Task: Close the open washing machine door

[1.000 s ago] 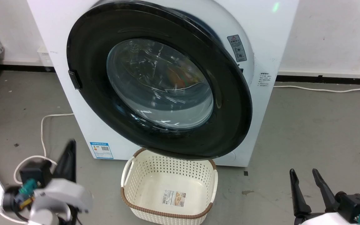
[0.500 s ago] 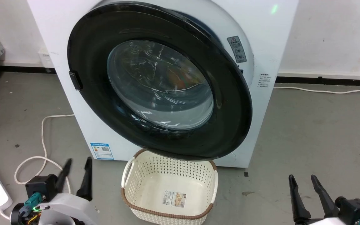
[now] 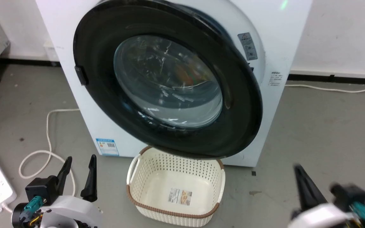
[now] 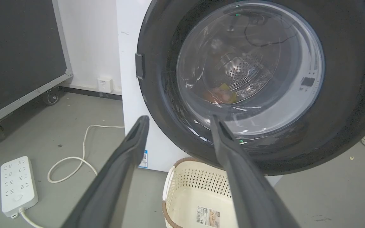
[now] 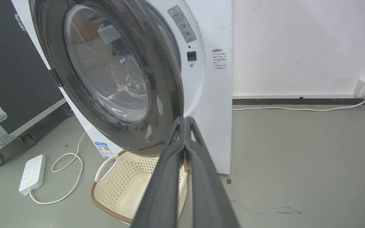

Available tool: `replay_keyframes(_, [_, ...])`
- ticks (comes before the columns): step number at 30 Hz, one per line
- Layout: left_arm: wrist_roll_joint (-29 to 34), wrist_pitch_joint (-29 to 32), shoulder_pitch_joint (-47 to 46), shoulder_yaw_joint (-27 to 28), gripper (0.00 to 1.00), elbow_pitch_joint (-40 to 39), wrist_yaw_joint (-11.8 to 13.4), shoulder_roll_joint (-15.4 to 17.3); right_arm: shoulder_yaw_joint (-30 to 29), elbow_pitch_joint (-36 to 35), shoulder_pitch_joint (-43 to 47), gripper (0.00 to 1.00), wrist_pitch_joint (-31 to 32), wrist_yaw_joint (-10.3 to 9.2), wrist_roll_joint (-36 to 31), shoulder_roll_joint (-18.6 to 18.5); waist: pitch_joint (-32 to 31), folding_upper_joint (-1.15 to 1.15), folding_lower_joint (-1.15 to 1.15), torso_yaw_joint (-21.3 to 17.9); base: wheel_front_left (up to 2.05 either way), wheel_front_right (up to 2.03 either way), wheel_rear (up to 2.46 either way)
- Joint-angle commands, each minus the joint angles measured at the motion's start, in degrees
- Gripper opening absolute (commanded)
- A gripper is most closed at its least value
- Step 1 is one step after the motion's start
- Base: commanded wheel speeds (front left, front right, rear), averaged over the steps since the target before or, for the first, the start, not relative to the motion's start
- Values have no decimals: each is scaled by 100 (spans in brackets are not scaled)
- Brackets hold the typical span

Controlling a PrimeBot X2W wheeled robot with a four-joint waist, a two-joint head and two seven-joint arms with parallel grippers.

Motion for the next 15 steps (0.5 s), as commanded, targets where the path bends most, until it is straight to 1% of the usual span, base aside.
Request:
replay_keyframes(1, [49,-39,20,16,100,-71,12,0,142,-32,-299,0,103,6,-58,2,94,0,0,66,0,0,0])
replay_keyframes(6, [130,-52,-93,28,100,-271,-9,18,345,334,-1065,0,357,6,-223,2,347,0,0,243,0,0,0])
replay_keyframes(15, [234,-70,-419,97,100,-551,-112,-14,96,1434,-2384,0,263,6,-471,2,995,0,0,586,0,0,0])
